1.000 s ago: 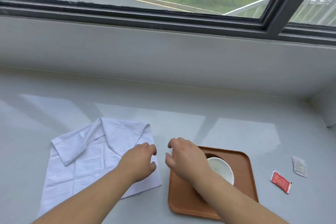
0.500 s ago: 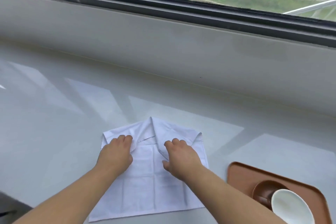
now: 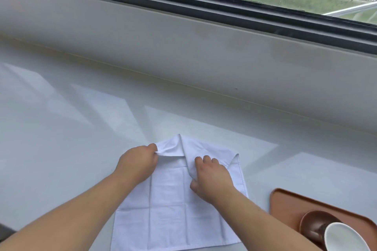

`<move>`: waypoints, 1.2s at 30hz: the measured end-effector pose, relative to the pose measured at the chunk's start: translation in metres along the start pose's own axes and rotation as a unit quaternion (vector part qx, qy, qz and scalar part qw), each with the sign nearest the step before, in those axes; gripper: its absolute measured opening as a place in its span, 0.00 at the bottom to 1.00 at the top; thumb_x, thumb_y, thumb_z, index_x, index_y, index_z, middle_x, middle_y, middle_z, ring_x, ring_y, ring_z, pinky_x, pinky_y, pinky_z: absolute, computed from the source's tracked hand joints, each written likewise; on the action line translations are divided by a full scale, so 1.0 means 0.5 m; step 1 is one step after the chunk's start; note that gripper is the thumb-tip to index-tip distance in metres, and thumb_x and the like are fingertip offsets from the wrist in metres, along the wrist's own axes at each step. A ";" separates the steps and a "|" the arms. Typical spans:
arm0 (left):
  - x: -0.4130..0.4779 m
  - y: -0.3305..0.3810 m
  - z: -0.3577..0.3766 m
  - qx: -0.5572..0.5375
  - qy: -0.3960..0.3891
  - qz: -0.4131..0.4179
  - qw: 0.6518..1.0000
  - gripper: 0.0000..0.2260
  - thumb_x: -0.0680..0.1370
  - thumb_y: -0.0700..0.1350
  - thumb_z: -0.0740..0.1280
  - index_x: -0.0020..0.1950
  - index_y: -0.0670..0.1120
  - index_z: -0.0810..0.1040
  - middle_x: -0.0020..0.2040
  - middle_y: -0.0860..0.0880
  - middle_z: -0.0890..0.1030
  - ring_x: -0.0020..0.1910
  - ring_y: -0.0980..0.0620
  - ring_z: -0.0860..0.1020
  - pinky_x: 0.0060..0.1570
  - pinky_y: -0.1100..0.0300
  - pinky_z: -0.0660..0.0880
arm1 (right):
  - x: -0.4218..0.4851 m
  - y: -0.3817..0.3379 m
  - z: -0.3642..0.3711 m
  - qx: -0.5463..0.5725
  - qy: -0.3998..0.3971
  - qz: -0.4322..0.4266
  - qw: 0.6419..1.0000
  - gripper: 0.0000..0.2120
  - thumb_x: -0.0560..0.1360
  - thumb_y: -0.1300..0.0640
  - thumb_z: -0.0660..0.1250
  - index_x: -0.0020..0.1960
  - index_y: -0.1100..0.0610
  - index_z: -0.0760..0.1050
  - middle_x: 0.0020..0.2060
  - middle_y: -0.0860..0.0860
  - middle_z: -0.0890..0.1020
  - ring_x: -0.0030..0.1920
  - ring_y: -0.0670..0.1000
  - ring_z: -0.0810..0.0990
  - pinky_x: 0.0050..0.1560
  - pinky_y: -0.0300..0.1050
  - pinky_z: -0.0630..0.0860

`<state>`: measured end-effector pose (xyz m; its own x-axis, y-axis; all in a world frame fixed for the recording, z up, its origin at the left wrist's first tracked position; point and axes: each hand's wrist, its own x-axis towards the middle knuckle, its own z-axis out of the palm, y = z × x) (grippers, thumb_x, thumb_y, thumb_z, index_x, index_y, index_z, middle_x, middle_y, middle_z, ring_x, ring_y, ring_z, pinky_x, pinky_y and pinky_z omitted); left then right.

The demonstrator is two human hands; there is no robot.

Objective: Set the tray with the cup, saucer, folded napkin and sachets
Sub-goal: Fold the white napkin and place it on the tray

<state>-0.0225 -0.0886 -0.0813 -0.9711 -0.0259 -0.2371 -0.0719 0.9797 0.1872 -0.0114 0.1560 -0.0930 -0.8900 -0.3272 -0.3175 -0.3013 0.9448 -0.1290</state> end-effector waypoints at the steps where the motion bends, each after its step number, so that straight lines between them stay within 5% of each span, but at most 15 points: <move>1: 0.004 -0.001 -0.008 -0.016 0.004 0.004 1.000 0.07 0.81 0.47 0.55 0.51 0.49 0.73 0.39 0.50 0.79 0.38 0.44 0.76 0.36 0.53 0.73 | 0.002 -0.002 -0.001 0.000 -0.001 0.005 1.000 0.17 0.71 0.51 0.64 0.57 0.56 0.67 0.48 0.52 0.73 0.42 0.56 0.67 0.37 0.50 0.65; 6: 0.015 0.003 -0.050 -0.044 0.024 0.020 0.999 0.07 0.80 0.48 0.54 0.45 0.50 0.69 0.35 0.51 0.76 0.35 0.46 0.76 0.33 0.52 0.71 | 0.007 0.002 -0.009 -0.045 0.003 0.002 0.999 0.25 0.64 0.68 0.53 0.60 0.56 0.65 0.49 0.54 0.74 0.40 0.56 0.65 0.37 0.50 0.65; 12: 0.028 -0.016 -0.104 -0.032 0.048 0.026 0.998 0.07 0.80 0.48 0.54 0.45 0.50 0.69 0.35 0.52 0.76 0.36 0.45 0.75 0.31 0.54 0.68 | 0.002 0.043 -0.053 -0.007 0.011 0.015 1.000 0.19 0.61 0.69 0.47 0.47 0.53 0.61 0.39 0.51 0.69 0.38 0.56 0.69 0.36 0.50 0.64; 16: 0.043 -0.030 -0.137 -0.009 0.048 0.032 0.998 0.07 0.80 0.49 0.54 0.45 0.51 0.69 0.35 0.51 0.77 0.36 0.46 0.76 0.31 0.54 0.68 | -0.002 0.096 -0.103 0.050 0.040 0.032 0.997 0.13 0.67 0.68 0.53 0.46 0.53 0.61 0.36 0.49 0.68 0.37 0.57 0.71 0.33 0.49 0.63; 21: 0.059 -0.023 -0.180 0.010 0.038 0.051 0.998 0.04 0.77 0.52 0.58 0.46 0.53 0.70 0.37 0.55 0.77 0.37 0.48 0.77 0.33 0.55 0.72 | -0.018 0.158 -0.178 0.022 0.068 -0.028 0.997 0.10 0.73 0.49 0.57 0.52 0.50 0.65 0.42 0.49 0.76 0.41 0.58 0.77 0.34 0.49 0.69; 30: 0.122 0.044 -0.341 0.053 0.115 0.074 0.989 0.10 0.80 0.43 0.58 0.51 0.53 0.78 0.46 0.52 0.82 0.42 0.45 0.75 0.33 0.56 0.68 | -0.014 0.218 -0.400 -0.051 0.163 0.009 0.985 0.09 0.79 0.58 0.59 0.41 0.54 0.71 0.41 0.53 0.79 0.44 0.60 0.79 0.38 0.50 0.74; 36: 0.100 0.096 -0.535 0.025 0.232 0.101 0.967 0.09 0.80 0.43 0.62 0.51 0.52 0.81 0.47 0.48 0.85 0.41 0.43 0.75 0.37 0.54 0.70 | -0.089 0.227 -0.612 -0.050 0.294 0.053 0.953 0.09 0.78 0.61 0.61 0.43 0.56 0.79 0.42 0.55 0.82 0.46 0.62 0.79 0.42 0.52 0.77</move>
<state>-0.1356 -0.0960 0.1708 -0.9626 0.0927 0.2546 0.1306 0.9820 0.1363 -0.1107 0.2835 0.1938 -0.9462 -0.1900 0.2617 -0.2039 0.9786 -0.0266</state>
